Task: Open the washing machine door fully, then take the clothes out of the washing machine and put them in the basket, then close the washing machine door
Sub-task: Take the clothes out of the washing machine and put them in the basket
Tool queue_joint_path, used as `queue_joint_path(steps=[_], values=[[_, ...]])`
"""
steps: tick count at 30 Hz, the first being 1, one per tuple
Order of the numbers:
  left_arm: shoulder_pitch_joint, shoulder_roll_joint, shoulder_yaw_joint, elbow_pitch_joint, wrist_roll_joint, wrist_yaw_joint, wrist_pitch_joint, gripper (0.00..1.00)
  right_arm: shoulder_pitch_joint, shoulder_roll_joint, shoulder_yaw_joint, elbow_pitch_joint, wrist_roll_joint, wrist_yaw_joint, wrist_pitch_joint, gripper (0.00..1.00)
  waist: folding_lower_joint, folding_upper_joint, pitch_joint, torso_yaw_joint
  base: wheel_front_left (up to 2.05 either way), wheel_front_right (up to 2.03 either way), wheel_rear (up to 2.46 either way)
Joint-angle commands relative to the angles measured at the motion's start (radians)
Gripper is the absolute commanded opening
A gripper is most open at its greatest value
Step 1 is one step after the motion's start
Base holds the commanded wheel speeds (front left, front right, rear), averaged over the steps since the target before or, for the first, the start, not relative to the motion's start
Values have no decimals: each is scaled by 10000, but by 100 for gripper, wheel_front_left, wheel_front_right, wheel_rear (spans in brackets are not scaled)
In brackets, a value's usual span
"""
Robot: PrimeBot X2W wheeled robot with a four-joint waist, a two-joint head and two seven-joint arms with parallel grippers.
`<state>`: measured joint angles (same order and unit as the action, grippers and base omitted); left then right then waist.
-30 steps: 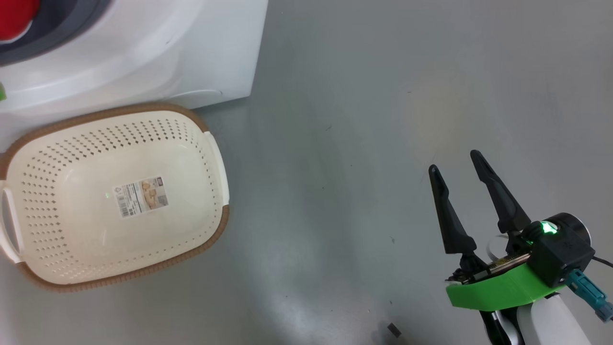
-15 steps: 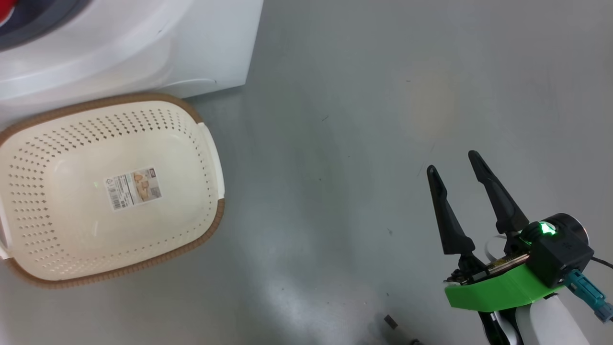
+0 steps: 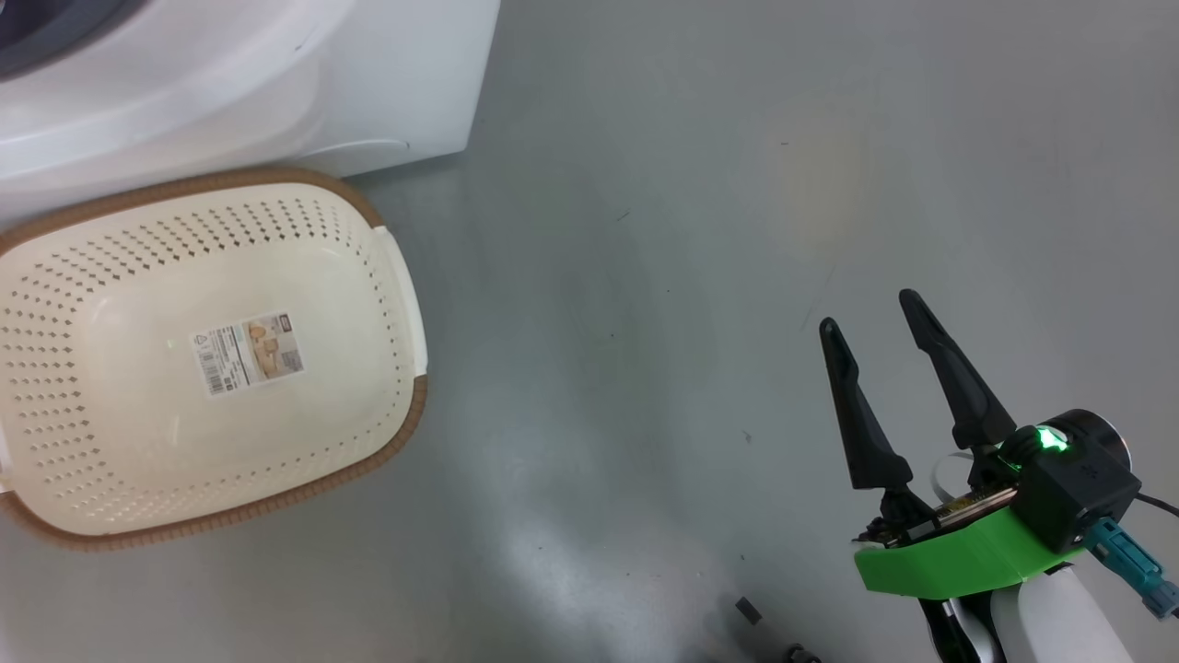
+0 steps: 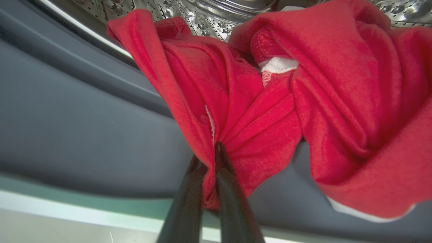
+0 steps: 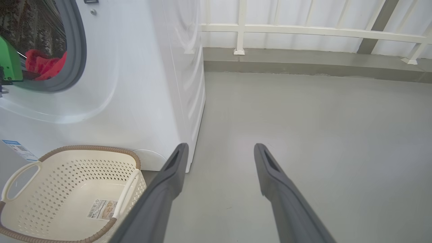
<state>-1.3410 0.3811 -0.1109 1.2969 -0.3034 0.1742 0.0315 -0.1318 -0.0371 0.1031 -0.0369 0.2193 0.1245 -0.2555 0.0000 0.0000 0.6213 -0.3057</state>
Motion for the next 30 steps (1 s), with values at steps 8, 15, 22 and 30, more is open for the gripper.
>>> queue_joint_path(steps=[8,15,22,30], values=[[-194,293,-105,-330,-143,-455,-820,0,-175,-131,92,-174,95,62,-63,100,0,0,60,140,0,0,0],[-441,242,-227,-681,-154,-672,-1783,0,-244,-131,63,-162,122,62,-63,100,0,0,62,320,0,0,0],[-365,260,-263,-1193,-202,-837,-2675,0,-294,-131,42,-163,172,62,-63,100,0,0,15,481,0,0,0],[429,425,-182,-2845,-101,-826,-2925,0,-347,-131,21,-192,239,62,-63,100,0,0,-58,657,0,0,0]])
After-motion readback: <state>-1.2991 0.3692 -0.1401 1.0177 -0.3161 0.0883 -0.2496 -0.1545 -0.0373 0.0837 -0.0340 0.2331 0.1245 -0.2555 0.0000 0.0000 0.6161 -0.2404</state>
